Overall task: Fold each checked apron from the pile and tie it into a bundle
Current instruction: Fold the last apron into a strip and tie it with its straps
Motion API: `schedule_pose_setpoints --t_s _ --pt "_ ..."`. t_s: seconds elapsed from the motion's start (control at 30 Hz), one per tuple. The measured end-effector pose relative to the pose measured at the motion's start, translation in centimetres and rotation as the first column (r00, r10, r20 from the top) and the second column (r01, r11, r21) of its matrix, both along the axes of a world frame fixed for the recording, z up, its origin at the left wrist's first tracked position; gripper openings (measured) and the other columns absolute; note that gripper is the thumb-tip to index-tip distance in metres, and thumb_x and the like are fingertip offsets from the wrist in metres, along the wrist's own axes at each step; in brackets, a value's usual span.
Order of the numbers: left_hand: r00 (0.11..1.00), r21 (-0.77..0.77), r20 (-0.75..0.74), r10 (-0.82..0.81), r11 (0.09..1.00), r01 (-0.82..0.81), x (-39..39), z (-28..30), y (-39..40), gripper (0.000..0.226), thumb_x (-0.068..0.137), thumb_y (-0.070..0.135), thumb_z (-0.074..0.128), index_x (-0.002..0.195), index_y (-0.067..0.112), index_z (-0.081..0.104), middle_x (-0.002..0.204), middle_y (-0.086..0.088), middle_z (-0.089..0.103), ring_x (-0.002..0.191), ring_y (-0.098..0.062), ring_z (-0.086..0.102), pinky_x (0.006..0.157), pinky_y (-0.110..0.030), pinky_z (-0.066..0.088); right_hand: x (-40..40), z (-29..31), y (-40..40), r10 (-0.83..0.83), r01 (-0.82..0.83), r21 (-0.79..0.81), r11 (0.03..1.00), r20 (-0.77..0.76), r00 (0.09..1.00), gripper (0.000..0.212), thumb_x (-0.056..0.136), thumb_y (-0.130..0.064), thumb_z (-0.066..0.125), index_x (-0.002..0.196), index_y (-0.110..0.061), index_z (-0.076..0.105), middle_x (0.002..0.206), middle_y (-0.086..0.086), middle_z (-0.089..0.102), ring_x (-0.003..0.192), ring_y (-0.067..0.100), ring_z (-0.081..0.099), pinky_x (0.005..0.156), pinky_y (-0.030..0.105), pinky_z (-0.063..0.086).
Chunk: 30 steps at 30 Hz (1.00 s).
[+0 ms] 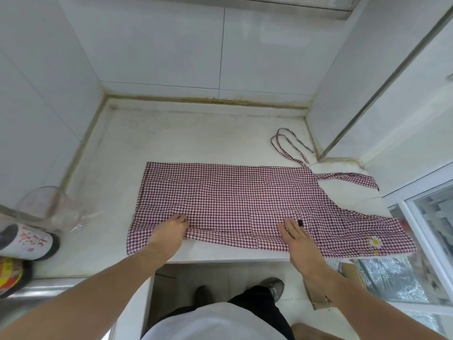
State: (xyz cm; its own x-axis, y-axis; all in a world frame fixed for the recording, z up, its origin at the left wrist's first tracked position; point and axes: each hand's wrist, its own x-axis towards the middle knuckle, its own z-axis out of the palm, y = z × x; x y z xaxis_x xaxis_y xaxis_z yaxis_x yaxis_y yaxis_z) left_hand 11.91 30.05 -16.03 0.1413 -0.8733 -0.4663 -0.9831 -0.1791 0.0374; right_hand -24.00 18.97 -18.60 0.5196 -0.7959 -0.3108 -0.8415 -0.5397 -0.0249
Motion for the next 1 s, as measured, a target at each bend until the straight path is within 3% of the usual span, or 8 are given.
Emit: schedule_pose_setpoints --t_s 0.2,0.3,0.4,0.5,0.6,0.77,0.9,1.0 --pt "0.969 0.115 -0.185 0.165 0.983 -0.145 2.2 1.8 -1.6 0.044 0.101 0.013 0.044 0.144 0.021 0.047 0.144 -0.004 0.050 0.128 -0.023 0.052 0.113 -0.034 0.040 1.6 4.2 -2.4 0.077 -0.047 0.223 0.974 -0.128 0.989 0.061 0.096 -0.003 0.043 0.154 -0.014 0.032 0.162 0.005 0.027 0.148 0.022 0.027 0.119 0.030 0.024" --pt "0.953 0.313 -0.268 0.138 0.948 -0.049 3.9 3.8 -3.6 0.038 0.100 0.016 0.046 0.136 0.020 0.055 0.124 0.001 0.060 0.105 -0.016 0.059 0.092 -0.026 0.050 2.3 7.6 -5.0 0.165 -0.102 0.363 0.926 -0.146 0.975 0.036 0.098 -0.008 0.046 0.131 -0.006 0.060 0.123 0.004 0.064 0.110 0.019 0.061 0.093 0.024 0.047" --pt "0.973 0.476 -0.223 0.064 0.878 0.052 5.6 6.1 -5.6 0.041 0.096 0.031 0.056 0.133 0.015 0.056 0.122 0.000 0.061 0.102 -0.016 0.059 0.088 -0.026 0.049 4.0 11.4 -8.7 0.143 -0.069 0.477 0.876 -0.120 0.983 0.015 0.086 -0.006 0.070 0.100 -0.004 0.074 0.082 0.002 0.064 0.076 0.011 0.060 0.064 0.015 0.035" --pt "0.956 0.475 -0.257 0.140 0.880 -0.001 8.2 7.2 -7.1 0.039 0.090 0.044 0.065 0.122 0.021 0.063 0.119 0.002 0.064 0.105 -0.017 0.062 0.092 -0.028 0.050 5.4 13.8 -11.9 0.074 0.046 0.486 0.873 -0.225 0.971 0.023 0.095 -0.024 0.060 0.101 -0.003 0.068 0.102 0.007 0.064 0.089 0.015 0.059 0.068 0.011 0.037" --pt "0.910 0.281 -0.364 0.198 0.955 -0.096 11.0 6.9 -8.5 0.025 0.087 0.048 0.070 0.104 0.030 0.064 0.107 0.008 0.067 0.095 -0.011 0.065 0.089 -0.028 0.053 6.5 14.2 -15.8 -0.016 0.130 0.473 0.872 -0.237 0.971 0.034 0.093 -0.039 0.062 0.096 -0.006 0.068 0.105 0.006 0.066 0.096 0.020 0.062 0.085 0.026 0.048" --pt "0.945 0.178 -0.224 0.238 0.964 -0.200 13.2 5.0 -10.2 0.024 0.092 0.043 0.065 0.094 0.018 0.064 0.096 -0.001 0.069 0.080 -0.013 0.064 0.067 -0.024 0.047 8.5 11.1 -19.3 -0.046 0.132 0.391 0.911 -0.221 0.974 0.051 0.098 -0.052 0.050 0.115 -0.006 0.065 0.118 0.006 0.064 0.107 0.023 0.060 0.093 0.034 0.046" --pt "0.874 0.181 -0.253 0.415 0.908 -0.378 13.9 2.9 -10.1 0.035 0.093 0.048 0.062 0.085 0.014 0.067 0.084 -0.003 0.067 0.075 -0.016 0.063 0.059 -0.024 0.045 9.3 6.8 -19.7 -0.076 0.144 0.297 0.944 -0.228 0.971 0.052 0.100 -0.052 0.046 0.116 -0.005 0.063 0.122 0.010 0.063 0.112 0.027 0.058 0.096 0.036 0.047" --pt "0.701 0.153 -0.338 0.628 0.772 -0.617 14.8 1.0 -9.6 0.044 0.085 0.055 0.070 0.088 0.011 0.068 0.086 -0.006 0.068 0.074 -0.020 0.064 0.063 -0.028 0.048 9.3 4.8 -19.9 -0.028 0.066 0.160 0.985 -0.232 0.972 0.052 0.099 -0.055 0.045 0.115 -0.008 0.063 0.116 0.009 0.065 0.110 0.025 0.059 0.099 0.038 0.046"
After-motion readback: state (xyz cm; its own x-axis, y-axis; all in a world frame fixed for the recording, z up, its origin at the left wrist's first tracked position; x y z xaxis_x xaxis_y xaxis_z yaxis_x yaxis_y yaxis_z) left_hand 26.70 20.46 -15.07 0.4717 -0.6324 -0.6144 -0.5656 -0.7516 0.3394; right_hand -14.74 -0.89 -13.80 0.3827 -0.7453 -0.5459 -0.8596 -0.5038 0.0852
